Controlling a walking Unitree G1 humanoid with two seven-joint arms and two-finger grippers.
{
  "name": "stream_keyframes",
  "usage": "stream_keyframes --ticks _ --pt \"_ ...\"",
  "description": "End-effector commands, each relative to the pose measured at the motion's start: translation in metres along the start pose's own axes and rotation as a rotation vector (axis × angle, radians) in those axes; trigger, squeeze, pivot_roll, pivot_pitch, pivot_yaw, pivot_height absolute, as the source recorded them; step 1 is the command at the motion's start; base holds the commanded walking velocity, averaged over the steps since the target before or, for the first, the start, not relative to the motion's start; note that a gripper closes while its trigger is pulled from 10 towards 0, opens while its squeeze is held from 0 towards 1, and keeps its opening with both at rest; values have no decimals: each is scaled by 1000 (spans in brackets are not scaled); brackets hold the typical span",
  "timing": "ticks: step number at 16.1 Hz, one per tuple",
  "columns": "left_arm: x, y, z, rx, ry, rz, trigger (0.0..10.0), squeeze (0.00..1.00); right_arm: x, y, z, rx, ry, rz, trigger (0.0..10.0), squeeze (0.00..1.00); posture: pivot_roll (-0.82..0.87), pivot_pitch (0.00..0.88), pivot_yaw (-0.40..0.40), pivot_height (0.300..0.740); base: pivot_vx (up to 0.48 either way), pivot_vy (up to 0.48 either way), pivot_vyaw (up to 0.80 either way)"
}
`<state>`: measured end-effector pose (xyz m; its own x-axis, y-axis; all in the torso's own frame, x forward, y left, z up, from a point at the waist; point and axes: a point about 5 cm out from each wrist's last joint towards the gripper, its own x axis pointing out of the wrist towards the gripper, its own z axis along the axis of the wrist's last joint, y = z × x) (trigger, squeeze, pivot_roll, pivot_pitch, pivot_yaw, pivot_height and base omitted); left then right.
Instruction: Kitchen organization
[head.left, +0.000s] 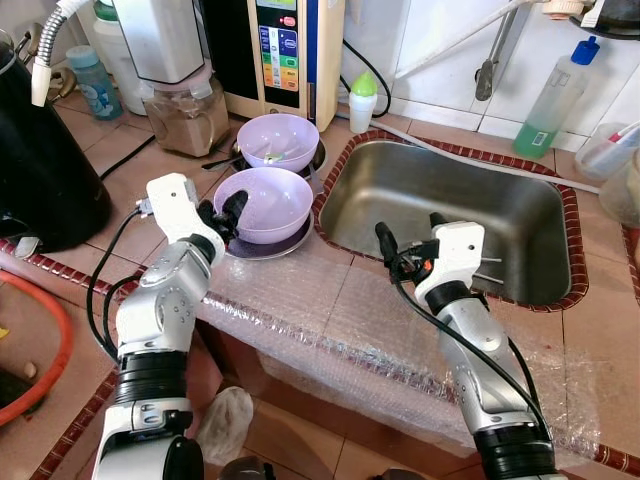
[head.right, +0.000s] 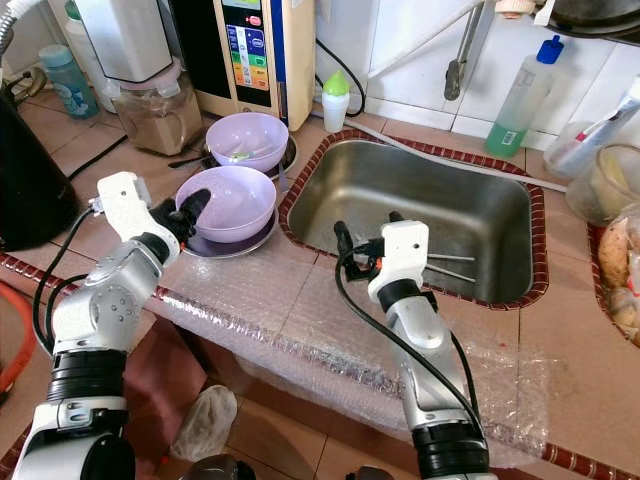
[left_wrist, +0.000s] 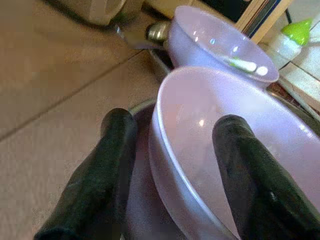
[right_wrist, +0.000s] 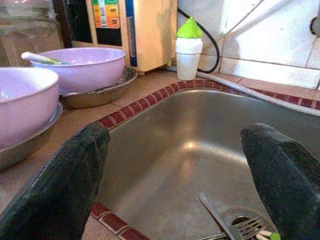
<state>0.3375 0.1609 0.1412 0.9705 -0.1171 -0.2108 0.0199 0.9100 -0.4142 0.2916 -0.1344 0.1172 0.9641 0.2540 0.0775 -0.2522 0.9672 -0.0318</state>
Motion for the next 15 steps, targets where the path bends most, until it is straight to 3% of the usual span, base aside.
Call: stream_keyframes --ticks 1,2,5,8,10,15 --pt "-1 0 3 6 11 1 0 0 0 5 5 -34 -23 22 10000 0 -34 1 22 740 0 0 0" --pt "-4 3 1 13 25 2 0 0 0 6 4 -45 -21 16 10000 0 -33 1 21 740 0 0 0" --pt "-7 7 -3 10 50 3 0 0 -3 9 2 69 -4 59 10000 0 -26 1 16 740 0 0 0" --pt "-8 8 -1 14 50 9 0 0 1 8 1 -30 8 24 10000 0 -23 0 9 740 0 0 0" --pt "-8 9 1 17 44 15 0 0 4 11 1 43 15 68 10000 0 -21 0 6 740 0 0 0" --pt "-10 9 2 38 -9 14 0 0 5 4 1 22 36 6 10000 0 -22 0 1 740 0 0 0"
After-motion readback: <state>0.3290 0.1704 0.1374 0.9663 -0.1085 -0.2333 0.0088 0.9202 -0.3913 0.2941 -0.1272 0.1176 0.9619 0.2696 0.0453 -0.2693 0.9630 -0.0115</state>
